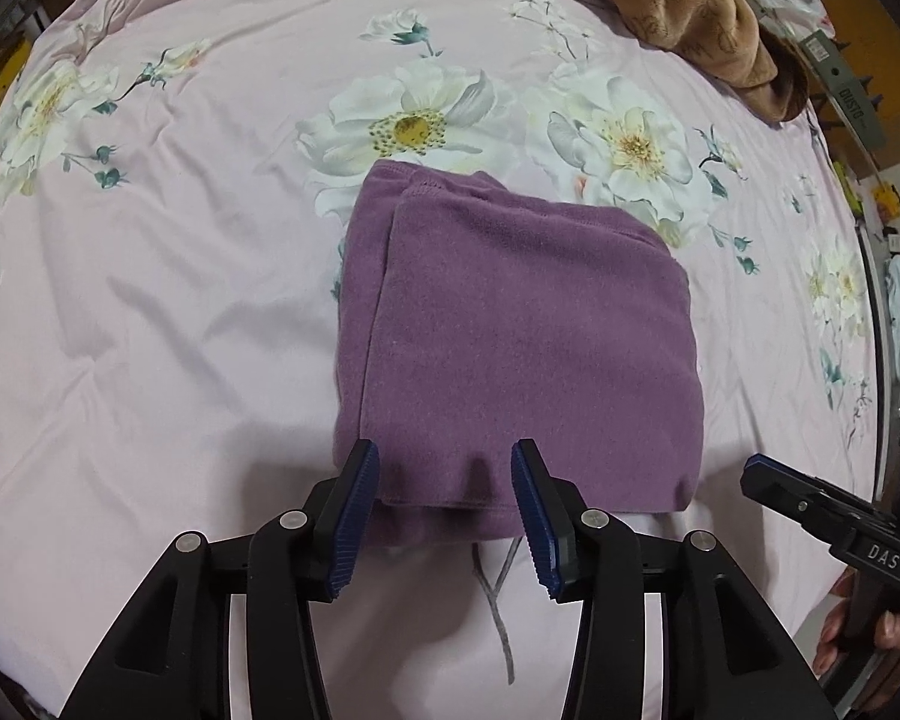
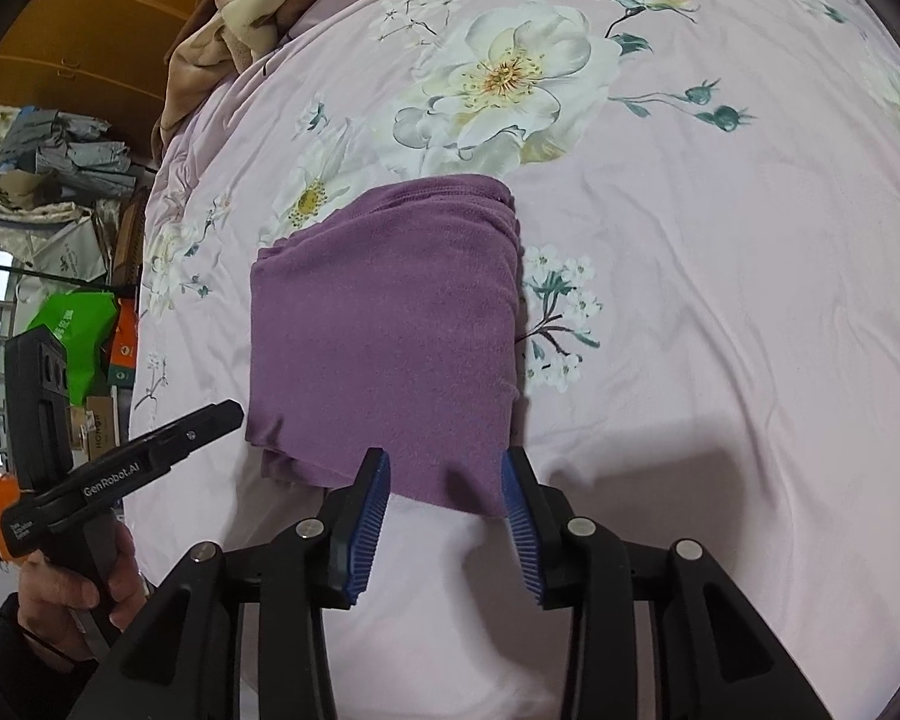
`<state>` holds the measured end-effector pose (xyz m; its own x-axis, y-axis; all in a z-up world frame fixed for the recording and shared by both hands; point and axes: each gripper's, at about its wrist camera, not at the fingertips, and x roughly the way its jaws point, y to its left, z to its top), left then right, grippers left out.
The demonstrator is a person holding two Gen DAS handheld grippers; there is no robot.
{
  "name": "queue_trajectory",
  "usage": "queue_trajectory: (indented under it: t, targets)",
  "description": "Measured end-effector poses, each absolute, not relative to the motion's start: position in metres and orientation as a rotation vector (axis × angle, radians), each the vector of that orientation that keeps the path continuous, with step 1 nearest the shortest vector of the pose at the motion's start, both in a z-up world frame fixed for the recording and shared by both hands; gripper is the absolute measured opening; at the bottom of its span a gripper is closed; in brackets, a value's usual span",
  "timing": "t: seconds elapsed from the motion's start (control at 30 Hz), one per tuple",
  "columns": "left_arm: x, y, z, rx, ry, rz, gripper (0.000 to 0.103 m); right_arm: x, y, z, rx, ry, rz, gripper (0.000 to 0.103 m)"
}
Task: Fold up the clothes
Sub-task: 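Lower both open tools to the edge of the purple bundle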
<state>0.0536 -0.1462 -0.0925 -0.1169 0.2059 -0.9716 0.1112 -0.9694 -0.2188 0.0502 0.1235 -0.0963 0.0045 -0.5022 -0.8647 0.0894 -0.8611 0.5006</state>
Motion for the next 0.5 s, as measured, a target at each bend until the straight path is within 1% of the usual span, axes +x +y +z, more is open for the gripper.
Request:
queue_trajectory:
  t: [0.13, 0.5]
  targets:
    - [0.053, -0.150, -0.092, -2.050, -0.367, 2.266, 0.048, 0.051, 0.123, -0.095, 1.872, -0.439, -1.915, 0.041]
    - [0.054, -0.173, -0.094, -2.048, -0.429, 2.275, 0.050, 0.044, 0.110, -0.094, 1.859, -0.405, -1.921, 0.041]
